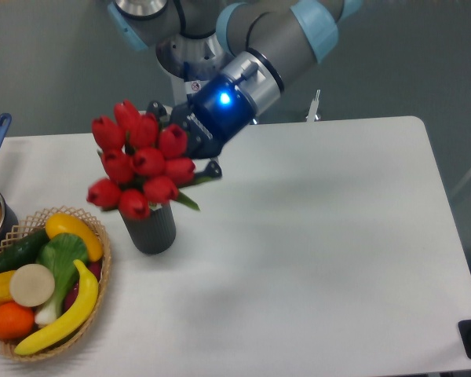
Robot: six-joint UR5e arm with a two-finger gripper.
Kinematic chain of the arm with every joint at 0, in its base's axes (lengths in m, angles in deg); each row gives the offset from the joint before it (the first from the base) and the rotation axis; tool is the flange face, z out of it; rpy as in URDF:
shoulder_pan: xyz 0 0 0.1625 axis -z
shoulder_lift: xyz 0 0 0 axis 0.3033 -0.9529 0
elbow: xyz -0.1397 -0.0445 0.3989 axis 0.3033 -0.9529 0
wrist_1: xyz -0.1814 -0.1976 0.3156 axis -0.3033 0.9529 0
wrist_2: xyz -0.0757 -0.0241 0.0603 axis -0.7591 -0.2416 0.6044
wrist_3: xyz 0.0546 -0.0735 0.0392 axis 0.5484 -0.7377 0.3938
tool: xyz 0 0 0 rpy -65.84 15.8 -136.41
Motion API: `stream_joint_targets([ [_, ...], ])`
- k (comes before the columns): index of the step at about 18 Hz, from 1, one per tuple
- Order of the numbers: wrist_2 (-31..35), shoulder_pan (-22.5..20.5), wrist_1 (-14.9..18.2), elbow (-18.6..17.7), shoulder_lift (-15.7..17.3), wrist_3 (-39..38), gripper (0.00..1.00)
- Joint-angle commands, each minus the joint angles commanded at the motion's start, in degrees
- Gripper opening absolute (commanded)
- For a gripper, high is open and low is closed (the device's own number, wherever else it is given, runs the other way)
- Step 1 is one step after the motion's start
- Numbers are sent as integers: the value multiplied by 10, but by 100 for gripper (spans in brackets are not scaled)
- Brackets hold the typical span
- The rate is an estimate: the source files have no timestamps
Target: Insert the flowers into the vase
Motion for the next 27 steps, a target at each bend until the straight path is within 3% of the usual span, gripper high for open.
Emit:
stream_joint_targets([
  [5,-12,-1,0,-11,-1,13,6],
  [14,-13,0,0,-77,13,83,10],
  [22,-25,-12,0,-70,16,83,10],
  [27,-69,-41,1,-54,14,82,10],
])
